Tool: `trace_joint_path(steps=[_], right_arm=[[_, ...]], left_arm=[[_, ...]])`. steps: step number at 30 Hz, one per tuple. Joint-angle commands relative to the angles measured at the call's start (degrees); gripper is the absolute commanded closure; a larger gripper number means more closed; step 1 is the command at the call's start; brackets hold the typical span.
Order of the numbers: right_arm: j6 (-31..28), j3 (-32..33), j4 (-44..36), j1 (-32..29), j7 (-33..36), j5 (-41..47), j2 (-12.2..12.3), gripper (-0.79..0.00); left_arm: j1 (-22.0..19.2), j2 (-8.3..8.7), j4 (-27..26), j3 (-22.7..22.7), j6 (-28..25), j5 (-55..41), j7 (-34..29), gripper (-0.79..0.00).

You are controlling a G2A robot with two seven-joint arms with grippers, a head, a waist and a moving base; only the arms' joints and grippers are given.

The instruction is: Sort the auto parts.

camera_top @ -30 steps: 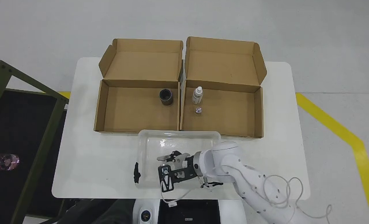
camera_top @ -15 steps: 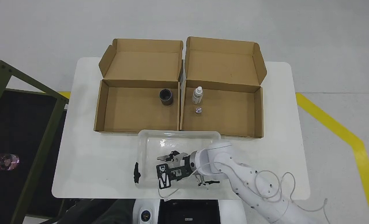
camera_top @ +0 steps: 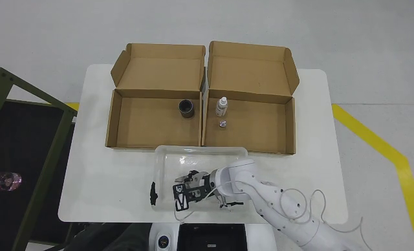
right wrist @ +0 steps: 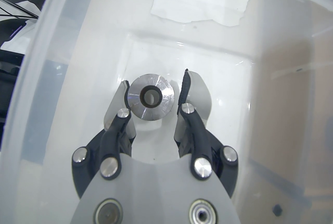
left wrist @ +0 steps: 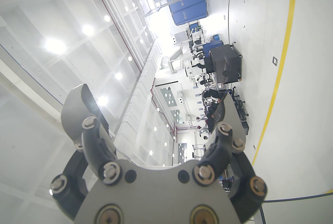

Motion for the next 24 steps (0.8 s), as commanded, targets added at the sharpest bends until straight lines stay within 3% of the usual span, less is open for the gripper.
trace_joint_path(steps=[1, 4, 24], right_arm=[[-0.22, -0.23, -0.2, 0.12, -0.06, -0.05, -0.01, -0.194], [-0.35, -0.48, -0.53, 0.17, -0.13, -0.07, 0.0, -0.003], [-0.12, 4.59, -9.43, -0.37, -2.02, 5.62, 1.15, 0.0]], left_arm=[[0.0, 0.0, 0.0, 0.0, 0.0, 0.0, 0.0, -0.785], [0.0, 0.0, 0.0, 0.0, 0.0, 0.0, 0.0, -0.785], [0.0, 0.0, 0.0, 0.0, 0.0, 0.0, 0.0, -0.785]])
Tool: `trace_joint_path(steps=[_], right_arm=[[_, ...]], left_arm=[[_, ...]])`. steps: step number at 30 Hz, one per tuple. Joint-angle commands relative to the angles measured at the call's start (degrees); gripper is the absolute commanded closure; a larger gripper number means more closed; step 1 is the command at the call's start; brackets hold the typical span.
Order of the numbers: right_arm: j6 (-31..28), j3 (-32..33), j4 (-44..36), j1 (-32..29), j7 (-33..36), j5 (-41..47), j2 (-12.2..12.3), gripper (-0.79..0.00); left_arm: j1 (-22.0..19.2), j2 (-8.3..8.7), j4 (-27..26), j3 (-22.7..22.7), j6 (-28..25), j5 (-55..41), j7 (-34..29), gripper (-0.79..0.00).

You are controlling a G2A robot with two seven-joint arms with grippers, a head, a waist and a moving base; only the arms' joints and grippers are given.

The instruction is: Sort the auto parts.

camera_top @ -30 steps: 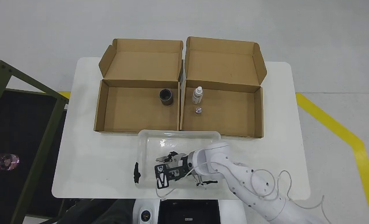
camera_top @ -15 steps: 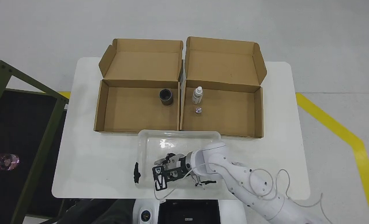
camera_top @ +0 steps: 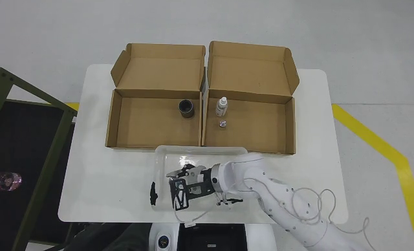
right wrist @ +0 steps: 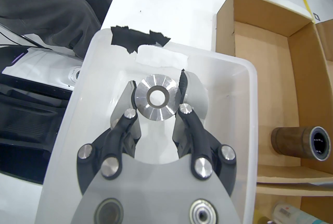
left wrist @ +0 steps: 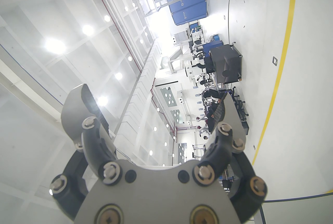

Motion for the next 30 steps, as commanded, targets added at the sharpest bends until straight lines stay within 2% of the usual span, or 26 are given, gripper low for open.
trace_joint_path(steps=[1, 13, 30], right_arm=[[-0.11, 0.91, -1.06, -0.15, 0.06, 0.77, 0.22, 0.0], [1.92, 4.17, -6.55, 2.47, -0.2, 4.61, 0.43, 0.0], [6.57, 6.72, -3.07, 7.05, -0.26, 8.78, 0.04, 0.0]], left_arm=[[0.0, 0.0, 0.0, 0.0, 0.0, 0.0, 0.0, -0.785], [0.0, 0.0, 0.0, 0.0, 0.0, 0.0, 0.0, -0.785], [0.0, 0.0, 0.0, 0.0, 0.0, 0.0, 0.0, -0.785]])
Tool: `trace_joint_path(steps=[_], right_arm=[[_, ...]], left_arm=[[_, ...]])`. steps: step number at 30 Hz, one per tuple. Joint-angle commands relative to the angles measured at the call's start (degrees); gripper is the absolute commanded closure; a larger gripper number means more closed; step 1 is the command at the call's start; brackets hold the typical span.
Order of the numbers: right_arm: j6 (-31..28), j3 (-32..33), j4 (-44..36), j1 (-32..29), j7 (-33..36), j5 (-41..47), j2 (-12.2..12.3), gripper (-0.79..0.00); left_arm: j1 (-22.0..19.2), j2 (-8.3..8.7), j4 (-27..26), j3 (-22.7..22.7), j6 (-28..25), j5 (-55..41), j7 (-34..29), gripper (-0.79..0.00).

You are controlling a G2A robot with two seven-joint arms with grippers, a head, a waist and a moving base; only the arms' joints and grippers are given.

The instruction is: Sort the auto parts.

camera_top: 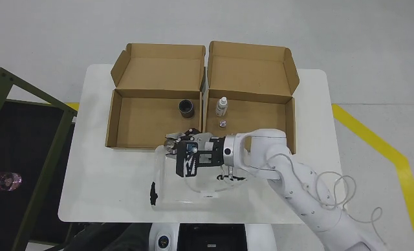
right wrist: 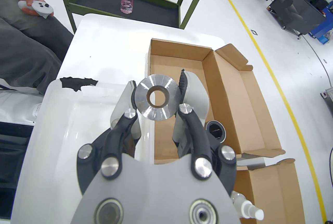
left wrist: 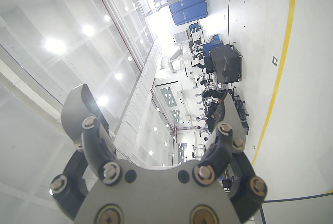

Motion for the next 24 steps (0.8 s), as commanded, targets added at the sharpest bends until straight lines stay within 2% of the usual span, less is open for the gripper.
trace_joint_path(steps=[1, 10, 24], right_arm=[[0.63, -0.21, 1.28, 0.72, 0.07, 0.38, -0.15, 0.0], [3.36, -2.04, 7.94, 5.06, 0.7, 1.58, -1.23, 0.0], [4.37, -5.86, 18.36, 11.69, 3.83, 2.99, -3.17, 0.0]], left_arm=[[0.0, 0.0, 0.0, 0.0, 0.0, 0.0, 0.0, -0.785], [0.0, 0.0, 0.0, 0.0, 0.0, 0.0, 0.0, -0.785], [0.0, 0.0, 0.0, 0.0, 0.0, 0.0, 0.0, -0.785]])
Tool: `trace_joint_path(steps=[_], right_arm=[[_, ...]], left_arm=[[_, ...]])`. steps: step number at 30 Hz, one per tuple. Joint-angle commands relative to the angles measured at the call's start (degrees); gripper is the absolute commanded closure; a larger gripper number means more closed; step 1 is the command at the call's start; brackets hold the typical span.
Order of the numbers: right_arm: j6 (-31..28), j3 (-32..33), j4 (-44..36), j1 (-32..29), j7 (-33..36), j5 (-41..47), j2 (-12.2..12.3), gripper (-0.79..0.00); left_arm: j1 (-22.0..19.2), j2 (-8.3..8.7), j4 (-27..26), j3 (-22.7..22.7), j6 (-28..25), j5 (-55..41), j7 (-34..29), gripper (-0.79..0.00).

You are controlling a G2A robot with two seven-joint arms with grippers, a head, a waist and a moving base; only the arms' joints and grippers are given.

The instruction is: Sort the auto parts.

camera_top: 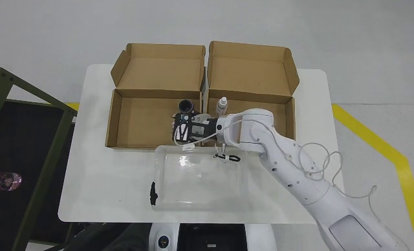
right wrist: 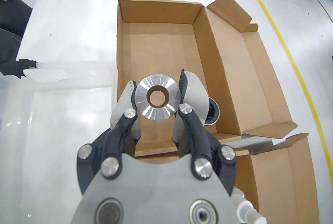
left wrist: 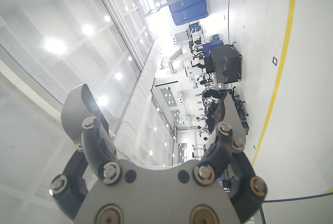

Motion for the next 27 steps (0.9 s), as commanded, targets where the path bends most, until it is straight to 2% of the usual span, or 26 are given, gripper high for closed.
trace_joint_path(steps=[1, 27], right_arm=[[-0.02, -0.74, 1.57, 0.99, 0.45, 0.04, -0.34, 0.0], [1.36, -8.76, 16.44, 9.46, 3.63, 0.26, -5.19, 0.0]], left_arm=[[0.0, 0.0, 0.0, 0.0, 0.0, 0.0, 0.0, -0.785], [0.0, 0.0, 0.0, 0.0, 0.0, 0.0, 0.0, -0.785]])
